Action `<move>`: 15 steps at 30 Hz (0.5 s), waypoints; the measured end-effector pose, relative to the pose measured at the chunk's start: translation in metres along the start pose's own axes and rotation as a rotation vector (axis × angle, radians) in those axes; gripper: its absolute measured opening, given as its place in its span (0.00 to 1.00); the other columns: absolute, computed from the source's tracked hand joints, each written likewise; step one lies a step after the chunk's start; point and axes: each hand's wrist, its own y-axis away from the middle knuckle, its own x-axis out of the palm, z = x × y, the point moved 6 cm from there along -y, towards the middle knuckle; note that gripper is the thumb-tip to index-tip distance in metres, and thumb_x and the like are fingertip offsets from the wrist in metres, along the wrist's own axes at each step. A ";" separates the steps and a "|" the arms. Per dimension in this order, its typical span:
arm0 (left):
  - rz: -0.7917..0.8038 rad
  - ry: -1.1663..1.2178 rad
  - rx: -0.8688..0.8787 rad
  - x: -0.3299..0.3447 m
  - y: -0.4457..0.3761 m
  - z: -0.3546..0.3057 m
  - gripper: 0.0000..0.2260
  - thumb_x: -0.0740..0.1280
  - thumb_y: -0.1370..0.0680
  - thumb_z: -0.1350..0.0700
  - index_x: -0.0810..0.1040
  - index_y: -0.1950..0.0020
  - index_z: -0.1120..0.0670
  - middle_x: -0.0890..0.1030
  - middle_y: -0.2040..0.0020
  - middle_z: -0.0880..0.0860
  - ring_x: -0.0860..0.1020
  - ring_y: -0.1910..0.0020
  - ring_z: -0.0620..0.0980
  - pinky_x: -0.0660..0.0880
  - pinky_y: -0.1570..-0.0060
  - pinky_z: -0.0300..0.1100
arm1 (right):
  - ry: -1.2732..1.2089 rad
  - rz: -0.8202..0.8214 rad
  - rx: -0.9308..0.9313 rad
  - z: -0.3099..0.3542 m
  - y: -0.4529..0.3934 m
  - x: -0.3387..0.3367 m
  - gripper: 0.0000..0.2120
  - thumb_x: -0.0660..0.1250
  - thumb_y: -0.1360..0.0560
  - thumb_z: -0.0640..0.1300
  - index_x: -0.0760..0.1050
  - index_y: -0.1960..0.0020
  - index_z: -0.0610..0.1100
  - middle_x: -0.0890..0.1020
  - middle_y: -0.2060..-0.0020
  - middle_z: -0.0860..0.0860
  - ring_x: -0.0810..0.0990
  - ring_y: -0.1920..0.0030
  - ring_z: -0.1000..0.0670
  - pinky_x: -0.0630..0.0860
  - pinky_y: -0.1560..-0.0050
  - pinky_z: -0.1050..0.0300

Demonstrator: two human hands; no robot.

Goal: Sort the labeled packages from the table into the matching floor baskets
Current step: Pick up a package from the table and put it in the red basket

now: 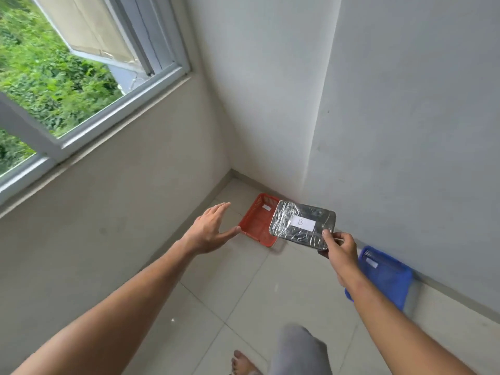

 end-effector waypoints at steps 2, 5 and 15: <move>0.047 -0.003 0.027 -0.005 -0.025 0.020 0.38 0.62 0.23 0.35 0.56 0.20 0.53 0.61 0.20 0.52 0.58 0.21 0.51 0.59 0.25 0.50 | -0.019 -0.042 0.032 -0.006 -0.003 0.023 0.10 0.70 0.24 0.48 0.71 0.54 0.43 0.81 0.56 0.46 0.81 0.61 0.45 0.82 0.54 0.48; 0.112 0.007 0.062 -0.003 -0.071 0.048 0.38 0.62 0.23 0.34 0.56 0.20 0.52 0.62 0.21 0.53 0.59 0.22 0.52 0.60 0.25 0.51 | -0.007 -0.096 0.065 -0.017 -0.021 0.057 0.12 0.70 0.24 0.48 0.72 0.51 0.41 0.81 0.56 0.46 0.81 0.59 0.46 0.83 0.52 0.45; 0.268 0.103 0.069 0.053 -0.237 0.133 0.37 0.63 0.23 0.36 0.59 0.21 0.54 0.63 0.21 0.54 0.60 0.23 0.53 0.58 0.25 0.48 | 0.105 -0.216 0.196 -0.105 -0.150 0.172 0.15 0.69 0.28 0.55 0.69 0.49 0.48 0.83 0.53 0.48 0.83 0.56 0.45 0.81 0.51 0.38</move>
